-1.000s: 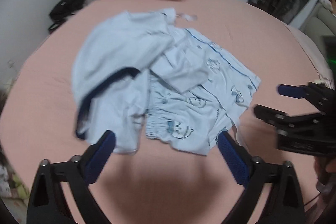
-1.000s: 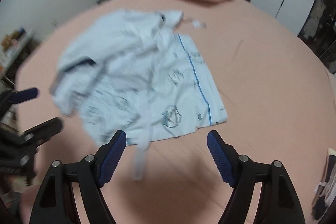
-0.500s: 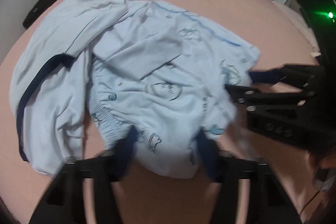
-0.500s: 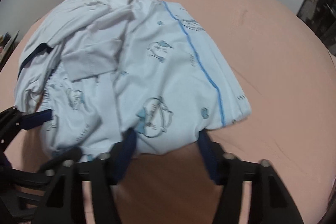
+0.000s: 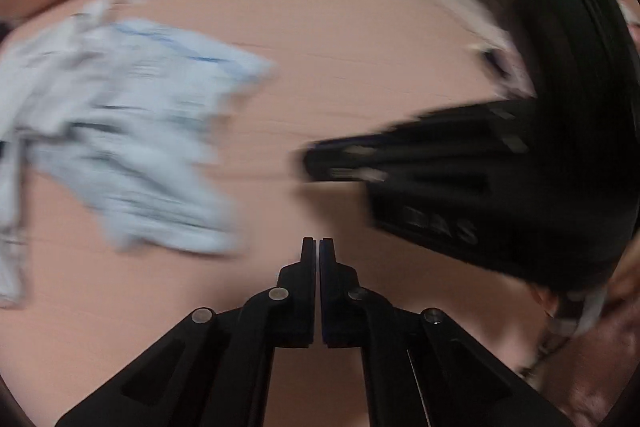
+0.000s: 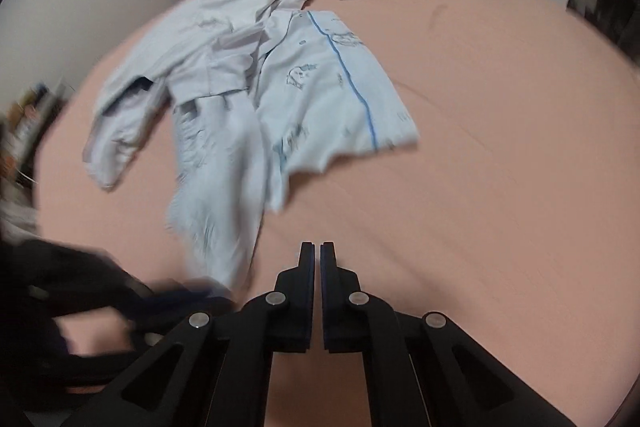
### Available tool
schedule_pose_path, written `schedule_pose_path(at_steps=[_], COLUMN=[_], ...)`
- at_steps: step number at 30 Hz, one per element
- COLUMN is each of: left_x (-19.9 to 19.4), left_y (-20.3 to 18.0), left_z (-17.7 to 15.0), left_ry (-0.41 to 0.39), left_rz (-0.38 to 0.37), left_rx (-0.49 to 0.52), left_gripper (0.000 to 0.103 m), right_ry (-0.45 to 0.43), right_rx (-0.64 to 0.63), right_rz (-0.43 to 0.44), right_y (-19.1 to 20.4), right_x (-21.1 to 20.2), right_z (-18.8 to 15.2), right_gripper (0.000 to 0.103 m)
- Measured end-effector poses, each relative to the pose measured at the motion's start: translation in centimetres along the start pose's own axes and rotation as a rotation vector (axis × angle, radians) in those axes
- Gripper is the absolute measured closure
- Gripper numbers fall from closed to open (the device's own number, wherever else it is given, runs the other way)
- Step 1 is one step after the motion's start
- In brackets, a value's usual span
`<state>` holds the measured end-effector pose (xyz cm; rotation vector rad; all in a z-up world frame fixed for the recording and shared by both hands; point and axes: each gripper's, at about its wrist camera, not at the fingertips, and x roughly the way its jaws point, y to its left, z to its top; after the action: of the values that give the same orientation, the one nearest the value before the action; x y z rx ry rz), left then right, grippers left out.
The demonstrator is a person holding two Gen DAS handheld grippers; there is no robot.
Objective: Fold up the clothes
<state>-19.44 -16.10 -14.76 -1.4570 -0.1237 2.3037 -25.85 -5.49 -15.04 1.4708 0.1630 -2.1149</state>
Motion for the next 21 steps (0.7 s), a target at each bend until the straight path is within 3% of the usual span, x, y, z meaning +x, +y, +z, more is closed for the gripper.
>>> schedule_pose_path(at_steps=[2,7,9,11,13,16,18,19,20,21], left_x=[0.0,-2.1,-3.6,-4.7,-5.3,-5.7,-5.1,-4.4,-4.5,-3.7], left_y=[-2.4,3.0,5.9,8.6,11.4,14.5,14.9,14.1,14.9,15.0], left_z=[-1.0,-1.7,-2.1,-2.5,-2.9,-3.6,-3.2,-2.8,-2.6,-2.2], left_ry=[0.012,0.025,0.005,-0.013,-0.022,-0.042,-0.064,-0.084,-0.113,-0.136], left_rz=[0.047,0.162,0.219,0.242,0.261,0.264,0.263,0.249,0.216,0.189], left_rx=[0.094,-0.043,-0.101,-0.156,-0.212,-0.295,-0.328,-0.347,-0.373,-0.393], left_gripper=[0.101,0.101,0.101,0.098,0.096,0.09,0.072,0.05,0.038,0.038], right_ry=[0.059,0.044,0.04,0.027,0.008,0.0,0.005,0.011,0.022,0.023], right_rx=[0.023,-0.067,-0.062,-0.048,-0.031,-0.011,-0.025,-0.037,-0.044,-0.051], right_rz=[0.061,-0.029,-0.011,0.025,0.057,0.047,-0.016,-0.039,-0.056,-0.071], right_y=[0.3,2.0,2.8,3.7,4.9,6.6,7.2,7.3,7.3,7.3], right_x=[-1.8,-2.6,-2.2,-1.2,0.3,2.6,4.4,5.2,6.0,6.5], right_z=[-1.8,-2.6,-1.7,-0.6,0.2,0.9,1.2,1.2,1.1,1.0], right_gripper=[0.102,0.101,0.092,0.051,0.032,0.032,0.032,0.033,0.055,0.064])
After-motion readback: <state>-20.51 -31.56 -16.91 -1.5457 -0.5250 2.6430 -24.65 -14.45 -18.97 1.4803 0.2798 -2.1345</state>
